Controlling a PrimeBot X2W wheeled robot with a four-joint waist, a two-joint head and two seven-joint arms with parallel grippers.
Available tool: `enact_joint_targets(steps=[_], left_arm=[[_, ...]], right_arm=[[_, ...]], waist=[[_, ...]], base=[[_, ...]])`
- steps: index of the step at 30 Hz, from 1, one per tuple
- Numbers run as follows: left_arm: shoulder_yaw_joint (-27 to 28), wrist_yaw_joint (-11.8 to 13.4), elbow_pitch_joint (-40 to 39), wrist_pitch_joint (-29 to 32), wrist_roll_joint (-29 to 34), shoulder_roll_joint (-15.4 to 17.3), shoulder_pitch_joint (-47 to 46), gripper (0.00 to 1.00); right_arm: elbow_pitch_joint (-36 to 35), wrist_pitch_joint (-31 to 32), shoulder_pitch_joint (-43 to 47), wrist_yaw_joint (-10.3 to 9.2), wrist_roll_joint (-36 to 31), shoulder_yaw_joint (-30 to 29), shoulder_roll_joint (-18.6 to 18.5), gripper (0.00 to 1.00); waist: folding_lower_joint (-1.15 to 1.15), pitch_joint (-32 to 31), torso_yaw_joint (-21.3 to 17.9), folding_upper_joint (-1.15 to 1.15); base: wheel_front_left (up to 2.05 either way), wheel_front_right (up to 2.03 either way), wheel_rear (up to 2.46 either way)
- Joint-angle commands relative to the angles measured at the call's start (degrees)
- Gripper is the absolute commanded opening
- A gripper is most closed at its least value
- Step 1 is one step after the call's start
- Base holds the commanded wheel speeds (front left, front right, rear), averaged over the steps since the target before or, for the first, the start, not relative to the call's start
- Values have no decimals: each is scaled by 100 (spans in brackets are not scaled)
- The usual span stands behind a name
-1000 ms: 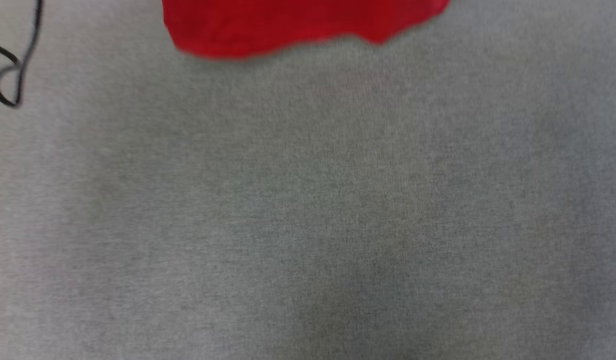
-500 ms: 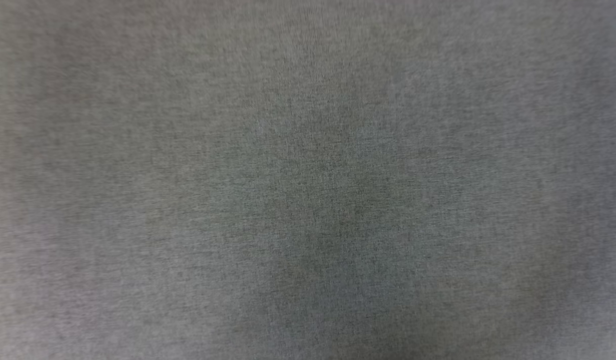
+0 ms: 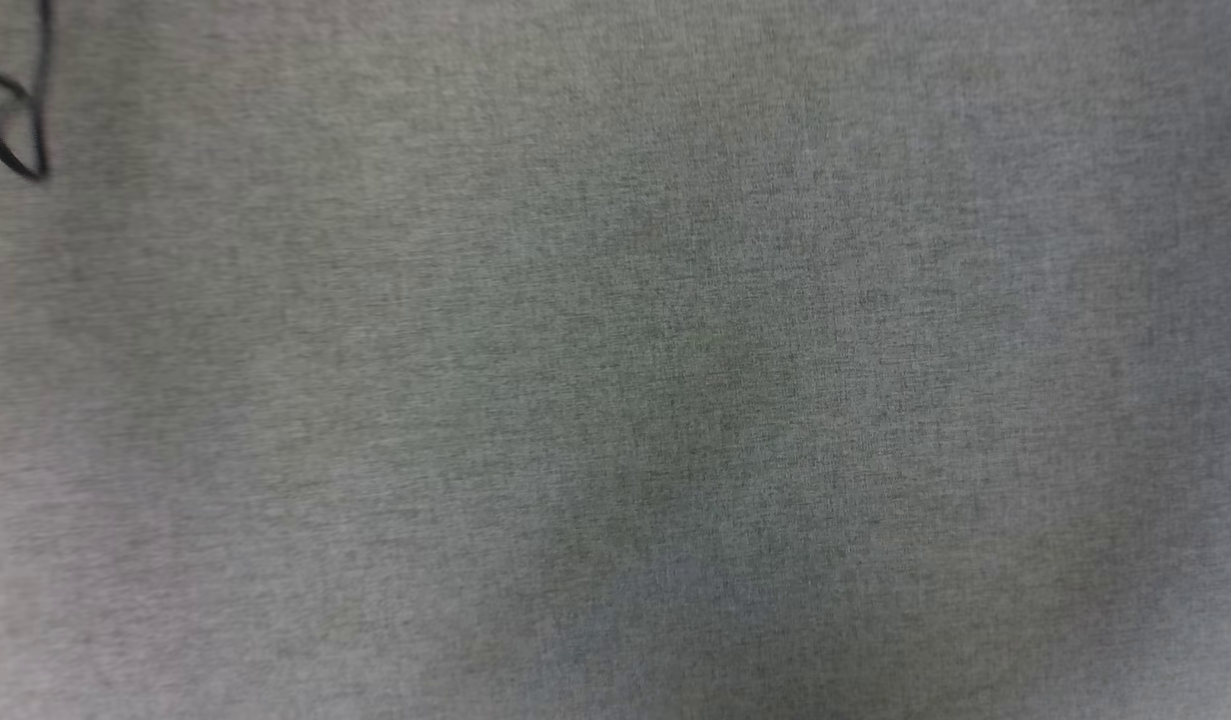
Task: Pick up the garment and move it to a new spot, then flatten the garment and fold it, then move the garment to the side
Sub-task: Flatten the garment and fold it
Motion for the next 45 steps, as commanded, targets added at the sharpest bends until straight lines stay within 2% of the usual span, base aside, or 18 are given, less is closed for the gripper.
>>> enact_joint_targets(steps=[1,6,11,15,18,20,23,27,30,37,42,45], left_arm=[[-13,-73,91,-44,-58,-53,160,0],[-48,-240,465,-385,-214,-298,754,0],[-70,-367,604,-735,-385,-486,1796,0],[-25,-412,519,-924,-611,-609,2813,0],[26,-425,378,-974,-725,-557,3565,0],[49,-396,201,-957,-805,-581,4050,0],[111,-289,-214,-892,-886,-468,4817,0],[184,-17,-1051,-709,-936,-284,5935,0],[283,301,-1883,-499,-982,-145,6836,0],[386,1165,-3888,236,-1116,-11,8801,0],[348,1611,-4797,689,-1190,2,9873,0],[291,1776,-5142,828,-1223,-27,10310,0]], right_arm=[[52,-20,125,-5,23,34,7,0],[237,30,795,-5,107,197,-85,0],[109,87,1900,-5,368,383,-221,0],[-261,256,3003,-5,683,510,-461,0],[-671,496,3905,-5,896,534,-616,0],[-999,626,4481,-7,1003,411,-772,0],[-1598,866,5408,-7,1104,251,-775,0],[-2523,1244,6608,-8,1069,-159,-809,0],[-3264,1626,7503,-8,947,-526,-700,0],[-4734,2523,9190,-7,594,-1249,-130,0],[-5297,2965,10079,-6,419,-1514,351,0],[-5364,3159,10481,-6,306,-1611,578,0]], waist=[[-1,-102,50,0],[-1,-646,248,0],[-1,-1390,388,0],[-1,-2015,491,0],[-1,-2435,535,0],[-1,-2664,587,0],[-1,-2972,581,0],[-1,-3284,561,0],[-1,-3454,545,0],[-1,-3752,584,0],[-1,-3834,606,0],[-1,-3826,631,0]], base=[[0,0,0],[0,0,0],[0,0,0],[0,0,0],[0,0,0],[0,0,0],[0,0,0],[0,0,0],[0,0,0],[0,0,0],[0,0,0],[0,0,0]])
